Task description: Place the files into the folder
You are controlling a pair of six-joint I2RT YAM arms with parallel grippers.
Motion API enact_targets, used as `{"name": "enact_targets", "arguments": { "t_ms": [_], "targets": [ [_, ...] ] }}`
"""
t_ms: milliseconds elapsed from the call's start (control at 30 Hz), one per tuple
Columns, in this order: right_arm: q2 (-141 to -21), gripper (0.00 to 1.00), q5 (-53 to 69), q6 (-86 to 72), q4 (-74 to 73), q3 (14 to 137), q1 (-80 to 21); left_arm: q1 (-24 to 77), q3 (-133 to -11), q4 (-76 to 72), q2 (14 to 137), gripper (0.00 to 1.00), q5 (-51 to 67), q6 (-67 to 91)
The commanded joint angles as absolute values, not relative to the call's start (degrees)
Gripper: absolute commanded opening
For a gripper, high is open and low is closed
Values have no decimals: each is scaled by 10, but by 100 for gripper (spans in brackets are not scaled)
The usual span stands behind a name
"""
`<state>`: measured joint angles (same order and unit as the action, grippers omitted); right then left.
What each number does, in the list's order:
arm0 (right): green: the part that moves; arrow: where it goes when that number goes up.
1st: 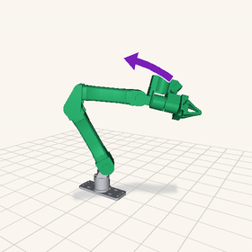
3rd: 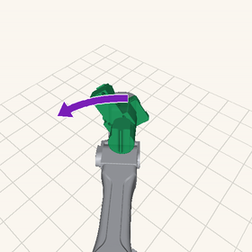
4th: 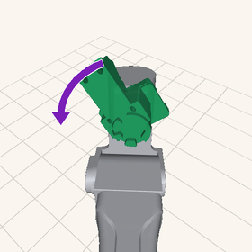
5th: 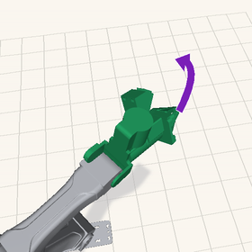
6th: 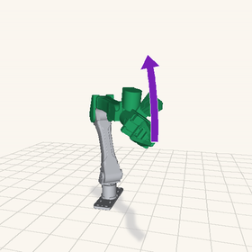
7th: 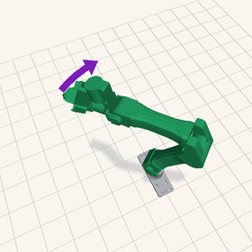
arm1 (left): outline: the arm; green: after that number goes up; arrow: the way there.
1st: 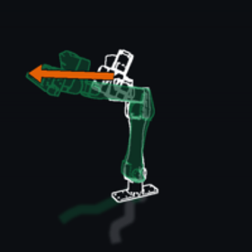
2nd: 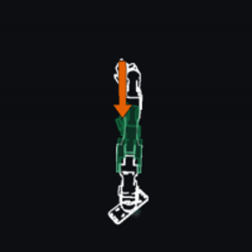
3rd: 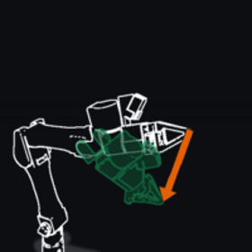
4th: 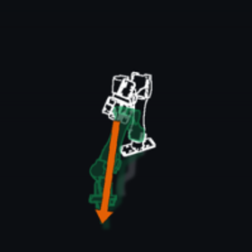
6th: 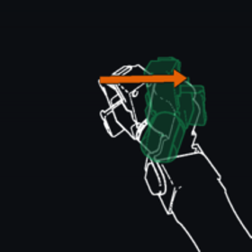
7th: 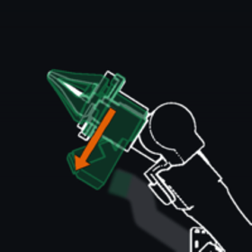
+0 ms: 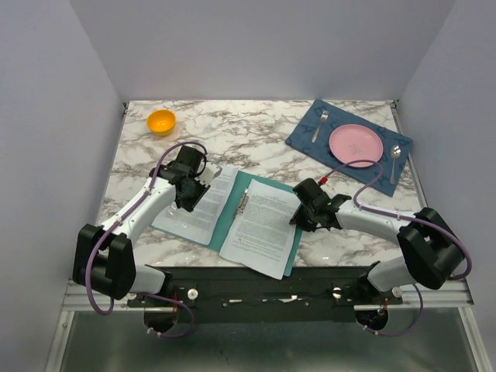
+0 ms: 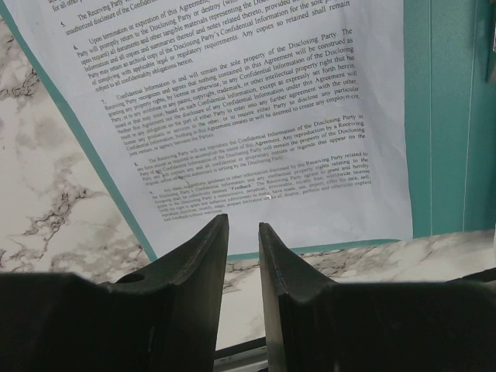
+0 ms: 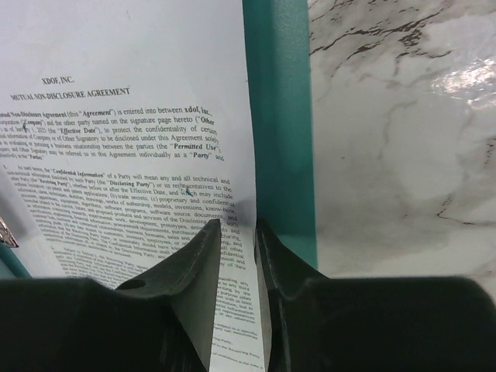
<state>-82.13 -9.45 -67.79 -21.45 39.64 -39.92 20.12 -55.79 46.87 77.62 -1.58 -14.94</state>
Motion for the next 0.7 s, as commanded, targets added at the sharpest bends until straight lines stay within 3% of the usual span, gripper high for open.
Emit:
{"name": "enact_targets", "arguments": {
  "t_ms": [0,267,367,433,533,667],
  "targets": [
    [-835,34,-77,-655,-220,364,-403,204,-562,478,763,38,-1,-143],
    [-825,32,-75,-632,-213,345,-403,204,-561,477,765,38,-1,-142],
    [-825,25,-67,-633,-201,325,-403,204,-559,476,765,38,-1,-140],
    [-824,12,-62,-643,-193,314,-402,204,-557,476,765,38,-1,-140],
    [-811,1,-66,-655,-185,294,-403,204,-558,475,766,38,-1,-138],
    [-782,0,-85,-673,-187,279,-403,204,-564,478,767,38,-1,-138]
  ]
}}
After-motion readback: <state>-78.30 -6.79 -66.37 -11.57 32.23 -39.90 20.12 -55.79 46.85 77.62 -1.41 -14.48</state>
